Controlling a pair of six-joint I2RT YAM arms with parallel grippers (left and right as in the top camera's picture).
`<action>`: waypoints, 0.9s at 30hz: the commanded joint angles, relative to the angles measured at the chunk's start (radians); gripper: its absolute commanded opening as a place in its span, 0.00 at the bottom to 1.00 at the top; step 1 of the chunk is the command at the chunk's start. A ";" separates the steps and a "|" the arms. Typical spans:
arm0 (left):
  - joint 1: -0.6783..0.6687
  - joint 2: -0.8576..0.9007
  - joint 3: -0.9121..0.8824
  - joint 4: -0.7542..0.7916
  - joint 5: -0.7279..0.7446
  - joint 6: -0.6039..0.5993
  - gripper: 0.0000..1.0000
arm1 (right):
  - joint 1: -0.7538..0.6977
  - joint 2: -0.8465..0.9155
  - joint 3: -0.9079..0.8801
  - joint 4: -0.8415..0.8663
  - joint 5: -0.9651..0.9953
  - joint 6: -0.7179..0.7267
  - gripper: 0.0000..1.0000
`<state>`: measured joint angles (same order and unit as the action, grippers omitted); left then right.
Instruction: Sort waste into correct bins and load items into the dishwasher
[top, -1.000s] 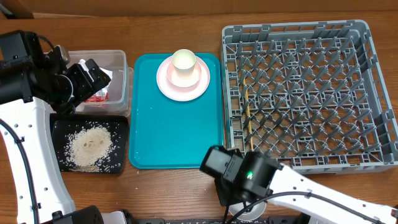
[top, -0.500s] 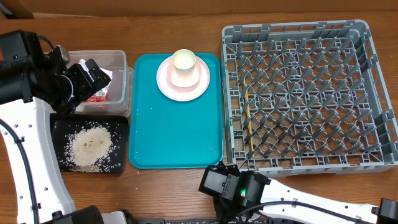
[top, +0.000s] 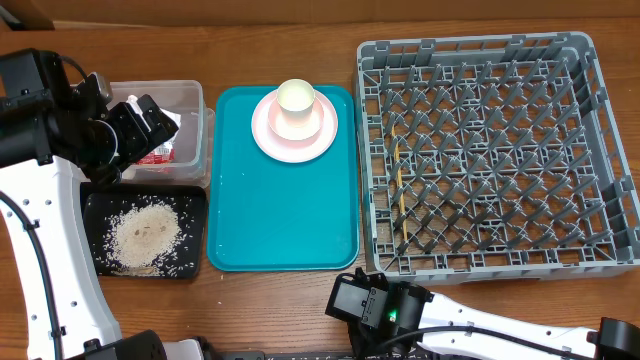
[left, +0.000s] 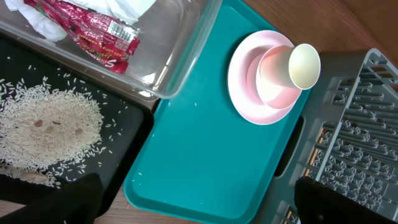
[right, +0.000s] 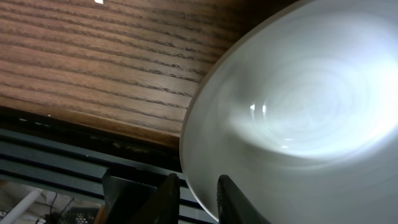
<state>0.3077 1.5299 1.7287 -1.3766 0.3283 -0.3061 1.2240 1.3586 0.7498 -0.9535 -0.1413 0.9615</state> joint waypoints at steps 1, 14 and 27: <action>-0.001 -0.013 0.012 0.000 -0.007 0.022 1.00 | -0.006 -0.007 -0.018 -0.003 0.016 0.019 0.22; -0.001 -0.013 0.012 0.000 -0.007 0.022 1.00 | -0.006 -0.007 -0.018 0.000 0.036 0.019 0.19; -0.001 -0.013 0.012 0.000 -0.007 0.022 1.00 | -0.006 -0.007 -0.032 0.026 0.040 0.019 0.05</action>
<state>0.3077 1.5295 1.7287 -1.3766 0.3283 -0.3061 1.2247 1.3582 0.7383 -0.9199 -0.1249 0.9573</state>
